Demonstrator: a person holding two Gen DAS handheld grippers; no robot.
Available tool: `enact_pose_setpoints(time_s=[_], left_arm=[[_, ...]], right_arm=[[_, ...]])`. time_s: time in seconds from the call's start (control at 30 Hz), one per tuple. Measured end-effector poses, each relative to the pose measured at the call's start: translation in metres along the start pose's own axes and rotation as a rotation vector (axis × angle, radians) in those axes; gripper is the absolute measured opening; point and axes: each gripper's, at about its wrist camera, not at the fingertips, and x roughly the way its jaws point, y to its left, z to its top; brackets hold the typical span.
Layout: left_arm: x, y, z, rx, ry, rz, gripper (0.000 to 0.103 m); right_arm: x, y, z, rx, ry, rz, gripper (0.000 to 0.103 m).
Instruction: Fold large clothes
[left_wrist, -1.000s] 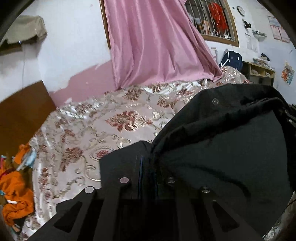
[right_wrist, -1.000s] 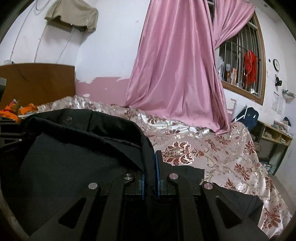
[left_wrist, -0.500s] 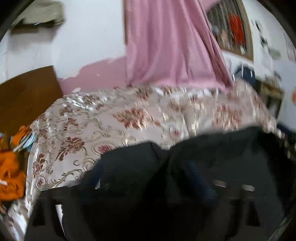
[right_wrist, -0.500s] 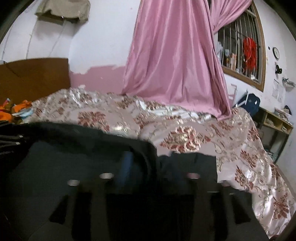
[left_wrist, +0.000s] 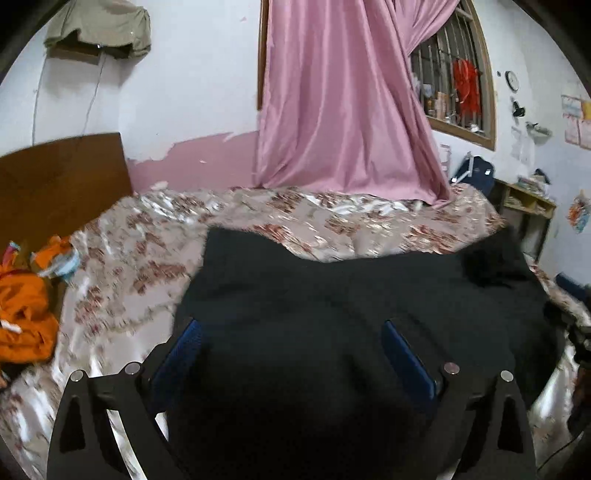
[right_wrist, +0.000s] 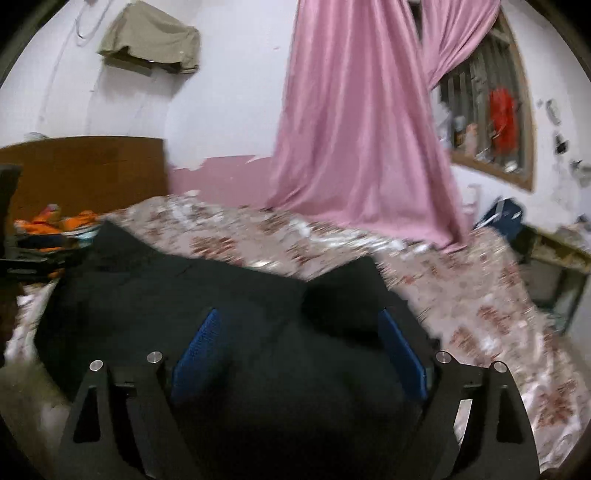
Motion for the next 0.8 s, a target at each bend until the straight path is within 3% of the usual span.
enact_pose_setpoints(time_s=[0.07, 0.27, 0.37, 0.63, 0.8], left_arm=[[0.000, -0.009, -0.014, 0.016, 0.036, -0.026, 0.099], [0.019, -0.030, -0.043, 0.041, 0.153, -0.067, 0.099], [0.030, -0.041, -0.044, 0.095, 0.183, -0.027, 0.102], [0.054, -0.045, -0.024, 0.133, 0.186, 0.003, 0.103], [0.077, -0.042, -0.012, 0.112, 0.201, 0.075, 0.103]], right_arm=[[-0.007, -0.003, -0.018, 0.017, 0.057, 0.047, 0.084], [0.001, -0.016, -0.056, 0.054, 0.205, 0.030, 0.084], [0.014, -0.018, -0.062, 0.051, 0.248, 0.038, 0.084], [0.071, -0.005, -0.036, -0.044, 0.290, 0.031, 0.084], [0.110, 0.008, -0.014, -0.128, 0.325, 0.056, 0.084]])
